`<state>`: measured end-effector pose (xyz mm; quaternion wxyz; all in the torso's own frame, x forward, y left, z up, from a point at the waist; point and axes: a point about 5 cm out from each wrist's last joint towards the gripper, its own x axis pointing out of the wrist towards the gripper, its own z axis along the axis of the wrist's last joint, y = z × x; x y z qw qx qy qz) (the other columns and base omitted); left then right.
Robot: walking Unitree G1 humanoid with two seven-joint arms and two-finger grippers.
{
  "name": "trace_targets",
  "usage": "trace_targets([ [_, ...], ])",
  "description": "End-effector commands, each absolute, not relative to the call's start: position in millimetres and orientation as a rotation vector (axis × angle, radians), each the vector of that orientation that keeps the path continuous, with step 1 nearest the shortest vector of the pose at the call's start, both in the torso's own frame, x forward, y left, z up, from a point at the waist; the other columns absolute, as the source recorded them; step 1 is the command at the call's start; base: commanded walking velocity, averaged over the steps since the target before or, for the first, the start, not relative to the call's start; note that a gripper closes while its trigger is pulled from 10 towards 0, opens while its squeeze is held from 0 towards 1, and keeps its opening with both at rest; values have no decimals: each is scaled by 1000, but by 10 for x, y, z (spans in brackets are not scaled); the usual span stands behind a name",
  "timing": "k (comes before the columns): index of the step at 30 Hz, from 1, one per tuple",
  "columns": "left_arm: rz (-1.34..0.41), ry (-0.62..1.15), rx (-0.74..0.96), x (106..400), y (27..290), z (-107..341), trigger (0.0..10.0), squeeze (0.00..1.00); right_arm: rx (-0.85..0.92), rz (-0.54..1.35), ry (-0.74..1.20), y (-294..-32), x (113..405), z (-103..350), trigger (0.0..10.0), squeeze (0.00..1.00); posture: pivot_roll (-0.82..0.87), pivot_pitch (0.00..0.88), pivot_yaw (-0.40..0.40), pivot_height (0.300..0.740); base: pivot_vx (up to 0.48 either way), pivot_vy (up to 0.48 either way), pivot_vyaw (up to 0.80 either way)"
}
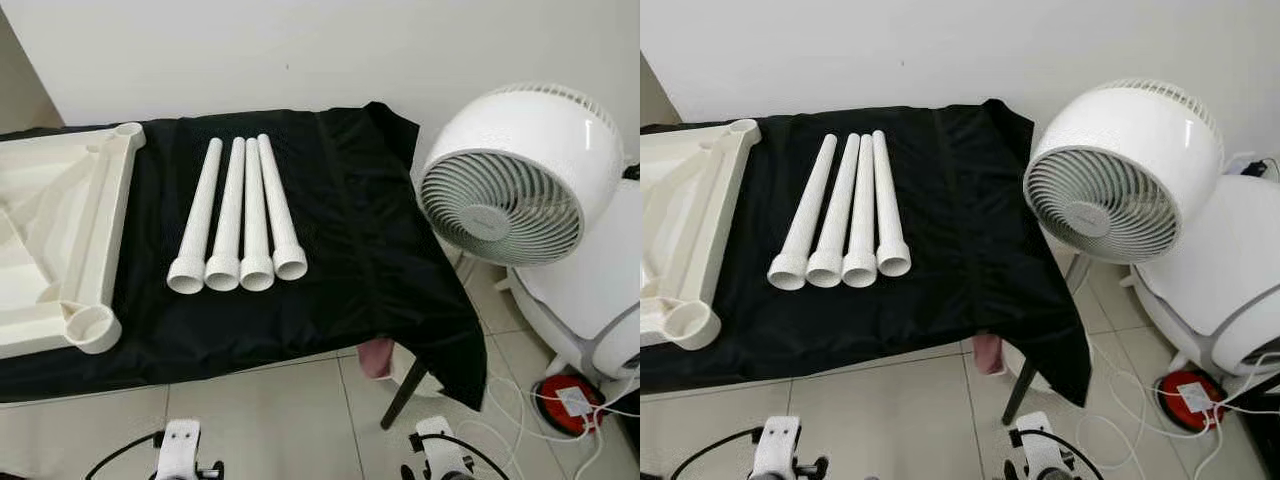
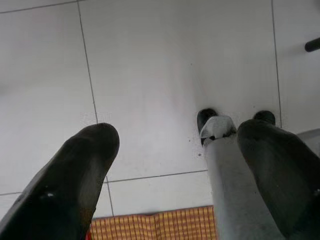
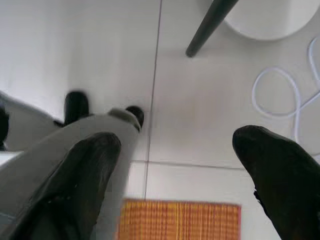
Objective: Building children table
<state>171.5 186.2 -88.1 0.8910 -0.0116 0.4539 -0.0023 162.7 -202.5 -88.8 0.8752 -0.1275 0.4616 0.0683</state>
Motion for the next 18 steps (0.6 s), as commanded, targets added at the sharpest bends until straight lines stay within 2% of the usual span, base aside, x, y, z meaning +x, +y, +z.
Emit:
trace_targets([
  [1,46,963,-1,1659,1955,-898,10000,0,-258,158,1015,-1993,1521,-944,10000,0,-77,0,69,740,0,401,0],
  [12,45,939,-2,1713,1949,-872,10000,0,-254,162,1013,-1987,1535,-939,10000,0,-70,0,65,740,0,389,0],
  [18,41,925,1,1738,1936,-861,10000,0,-252,164,1010,-1980,1545,-936,10000,0,-70,0,63,740,0,0,0],
])
